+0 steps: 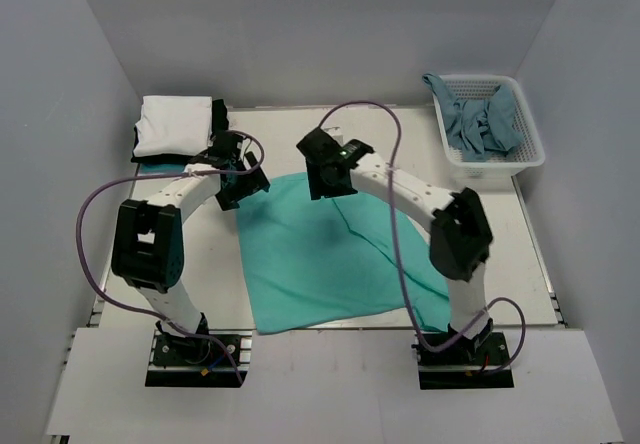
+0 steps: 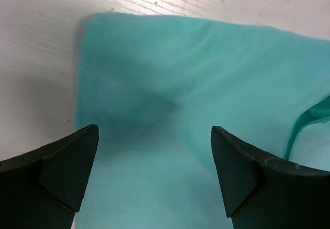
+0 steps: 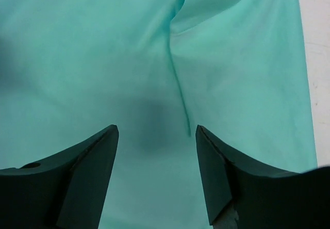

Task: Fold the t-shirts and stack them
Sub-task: Flatten out the tshirt

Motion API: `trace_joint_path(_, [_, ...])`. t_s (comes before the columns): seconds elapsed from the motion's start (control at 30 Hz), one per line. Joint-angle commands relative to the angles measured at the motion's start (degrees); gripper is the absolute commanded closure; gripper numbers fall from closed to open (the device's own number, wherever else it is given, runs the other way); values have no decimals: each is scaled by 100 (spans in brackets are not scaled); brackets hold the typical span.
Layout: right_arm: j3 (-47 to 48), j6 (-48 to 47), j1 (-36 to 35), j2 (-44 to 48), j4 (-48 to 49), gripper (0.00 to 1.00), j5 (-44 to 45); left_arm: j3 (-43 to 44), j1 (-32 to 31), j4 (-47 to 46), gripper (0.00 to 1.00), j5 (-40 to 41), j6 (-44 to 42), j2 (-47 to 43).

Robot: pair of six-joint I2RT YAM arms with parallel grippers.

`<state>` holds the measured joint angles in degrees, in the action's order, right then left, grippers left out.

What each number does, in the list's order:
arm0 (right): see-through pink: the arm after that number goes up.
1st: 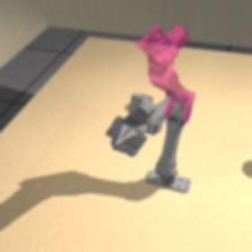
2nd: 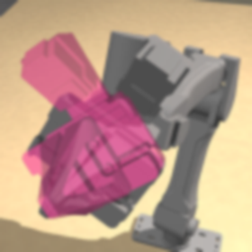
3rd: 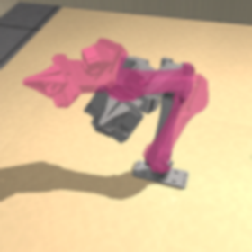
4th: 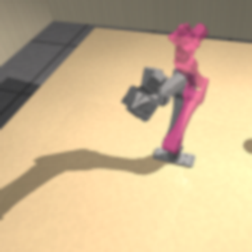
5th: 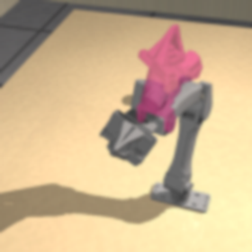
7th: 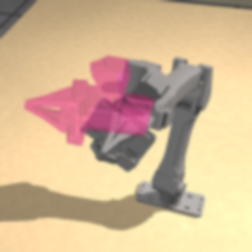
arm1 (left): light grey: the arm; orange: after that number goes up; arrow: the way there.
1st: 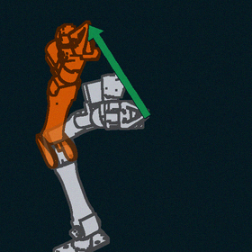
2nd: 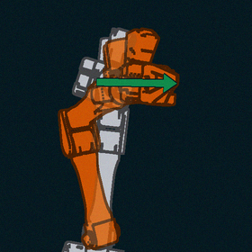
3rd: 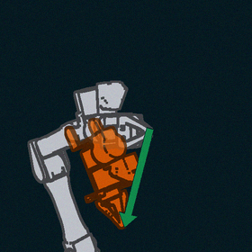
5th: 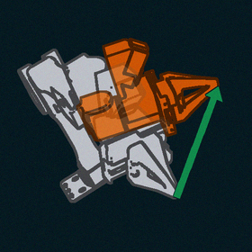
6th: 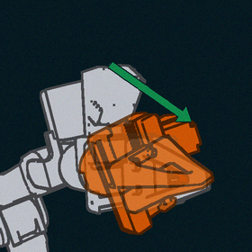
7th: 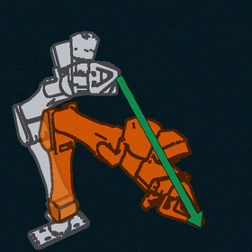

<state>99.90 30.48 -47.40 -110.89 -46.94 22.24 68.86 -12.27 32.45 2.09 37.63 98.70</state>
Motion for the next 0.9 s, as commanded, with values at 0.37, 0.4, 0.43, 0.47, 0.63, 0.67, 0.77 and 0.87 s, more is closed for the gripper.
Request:
trace_joint_path(0.37, [856,-472,670,-1707,148,40,89,-162,-328,-713,0,-402,-98,572])
trace_joint_path(0.4, [769,-481,688,-1751,228,40,-95,-215,-328,-713,0,-402,-98,572])
trace_joint_path(0.43, [768,-664,731,-1752,325,40,-227,-215,-328,-713,0,-402,-28,633])
trace_joint_path(0.47, [733,-744,758,-1769,343,40,-385,-215,-328,-713,0,-402,-27,712])
trace_joint_path(0.63, [374,-1070,741,-1656,721,40,-861,-277,-223,-661,0,-332,25,827])
trace_joint_path(0.67, [320,-1088,732,-1620,739,40,-862,-277,-223,-661,0,-332,25,888])
trace_joint_path(0.77, [118,-1167,758,-1611,800,40,-827,-277,-223,-608,0,-139,25,941])
trace_joint_path(0.87, [-93,-1080,846,-1611,757,45,-722,-277,-223,-502,0,89,25,941])
